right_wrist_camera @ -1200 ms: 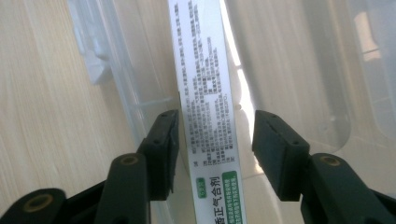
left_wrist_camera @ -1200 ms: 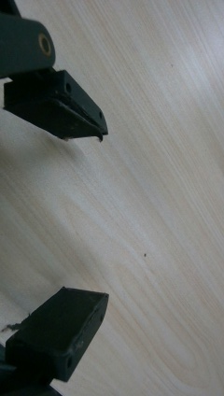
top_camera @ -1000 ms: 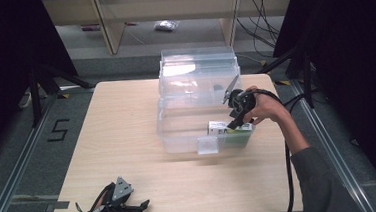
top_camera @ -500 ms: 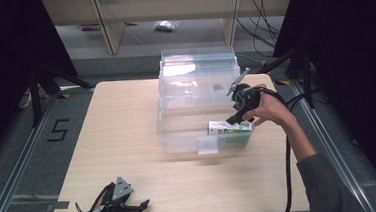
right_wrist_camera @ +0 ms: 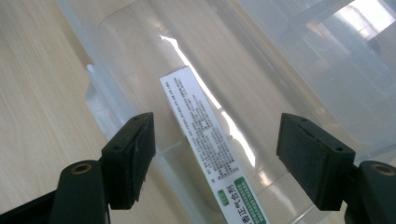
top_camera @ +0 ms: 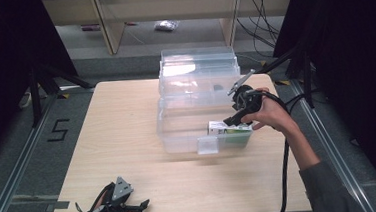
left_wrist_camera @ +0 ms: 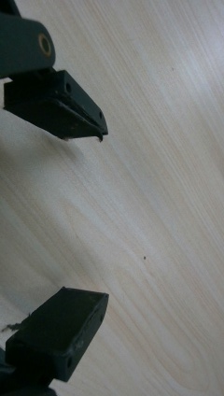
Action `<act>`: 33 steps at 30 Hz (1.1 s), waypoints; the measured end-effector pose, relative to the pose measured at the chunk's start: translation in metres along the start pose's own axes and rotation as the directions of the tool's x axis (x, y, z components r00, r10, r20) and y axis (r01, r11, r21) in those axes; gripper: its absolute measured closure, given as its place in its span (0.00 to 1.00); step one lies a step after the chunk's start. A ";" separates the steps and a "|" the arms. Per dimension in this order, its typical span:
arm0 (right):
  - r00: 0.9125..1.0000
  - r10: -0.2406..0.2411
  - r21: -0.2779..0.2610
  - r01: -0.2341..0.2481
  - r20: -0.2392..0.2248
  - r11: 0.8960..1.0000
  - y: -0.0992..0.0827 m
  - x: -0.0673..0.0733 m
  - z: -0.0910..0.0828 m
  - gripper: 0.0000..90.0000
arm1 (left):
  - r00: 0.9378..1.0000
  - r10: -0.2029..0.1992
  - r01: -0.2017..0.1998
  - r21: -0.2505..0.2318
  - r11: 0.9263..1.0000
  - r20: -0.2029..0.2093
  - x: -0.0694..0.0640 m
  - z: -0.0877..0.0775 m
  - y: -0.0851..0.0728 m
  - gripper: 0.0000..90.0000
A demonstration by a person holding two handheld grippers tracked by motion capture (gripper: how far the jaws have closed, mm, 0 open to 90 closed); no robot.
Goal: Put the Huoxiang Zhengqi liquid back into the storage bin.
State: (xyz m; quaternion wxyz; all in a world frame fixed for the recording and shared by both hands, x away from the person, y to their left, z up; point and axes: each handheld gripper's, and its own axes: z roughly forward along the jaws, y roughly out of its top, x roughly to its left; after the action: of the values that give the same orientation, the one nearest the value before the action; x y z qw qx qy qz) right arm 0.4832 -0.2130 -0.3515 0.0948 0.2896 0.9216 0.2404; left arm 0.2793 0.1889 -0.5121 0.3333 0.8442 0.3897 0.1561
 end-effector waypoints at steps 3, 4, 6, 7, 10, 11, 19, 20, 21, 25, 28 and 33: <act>1.000 0.021 -0.015 -0.021 0.005 1.000 -0.003 0.003 -0.002 0.32 | 1.000 -0.018 0.018 -0.011 1.000 -0.014 0.000 0.001 0.000 0.18; 1.000 0.028 -0.023 -0.028 0.004 0.999 -0.004 0.004 -0.003 0.32 | 1.000 -0.018 0.018 -0.012 1.000 -0.014 0.000 0.001 0.000 0.18; 1.000 0.027 -0.035 -0.027 0.008 0.999 -0.006 0.005 -0.003 0.32 | 1.000 -0.016 0.016 -0.009 1.000 -0.001 -0.001 0.001 0.000 0.18; 1.000 0.024 -0.044 -0.024 0.005 0.999 -0.007 0.006 -0.003 0.31 | 1.000 -0.016 0.016 -0.009 1.000 -0.002 -0.001 0.001 0.000 0.18; 0.999 0.034 -0.067 -0.033 0.007 0.997 -0.011 0.007 -0.003 0.30 | 1.000 -0.017 0.017 -0.010 1.000 -0.005 -0.001 0.001 0.000 0.18; 0.999 0.043 -0.068 -0.043 0.001 0.997 -0.012 0.008 -0.003 0.30 | 1.000 -0.015 0.015 -0.008 1.000 -0.002 -0.001 0.001 0.000 0.18; 0.997 0.078 -0.100 -0.079 -0.010 0.992 -0.018 0.013 -0.006 0.30 | 1.000 -0.021 0.021 -0.013 1.000 -0.014 -0.001 0.001 0.000 0.18; 0.998 0.060 -0.118 -0.059 0.001 0.991 -0.018 0.012 -0.004 0.30 | 1.000 -0.019 0.019 -0.011 1.000 -0.011 0.000 0.001 0.000 0.18; 0.998 0.068 -0.115 -0.068 -0.004 0.991 -0.018 0.014 -0.005 0.29 | 1.000 -0.009 0.009 -0.005 1.000 -0.003 0.000 0.001 0.000 0.18; 0.998 0.057 -0.129 -0.057 -0.006 0.990 -0.020 0.017 -0.004 0.29 | 1.000 -0.015 0.015 -0.010 1.000 -0.004 -0.001 0.001 0.000 0.18; 0.998 0.058 -0.139 -0.059 -0.008 0.989 -0.021 0.022 -0.003 0.28 | 1.000 -0.020 0.020 -0.012 1.000 -0.004 -0.001 0.001 0.000 0.18; 0.994 0.103 -0.156 -0.106 -0.026 0.982 -0.024 0.028 -0.002 0.25 | 1.000 -0.005 0.005 -0.002 1.000 0.000 0.000 0.000 0.000 0.18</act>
State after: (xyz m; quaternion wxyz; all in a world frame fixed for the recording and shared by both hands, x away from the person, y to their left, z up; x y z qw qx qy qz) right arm 0.4481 -0.2143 -0.3629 0.0963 0.3269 0.8842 0.3193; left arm 0.2791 0.1884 -0.5124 0.3347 0.8428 0.3918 0.1555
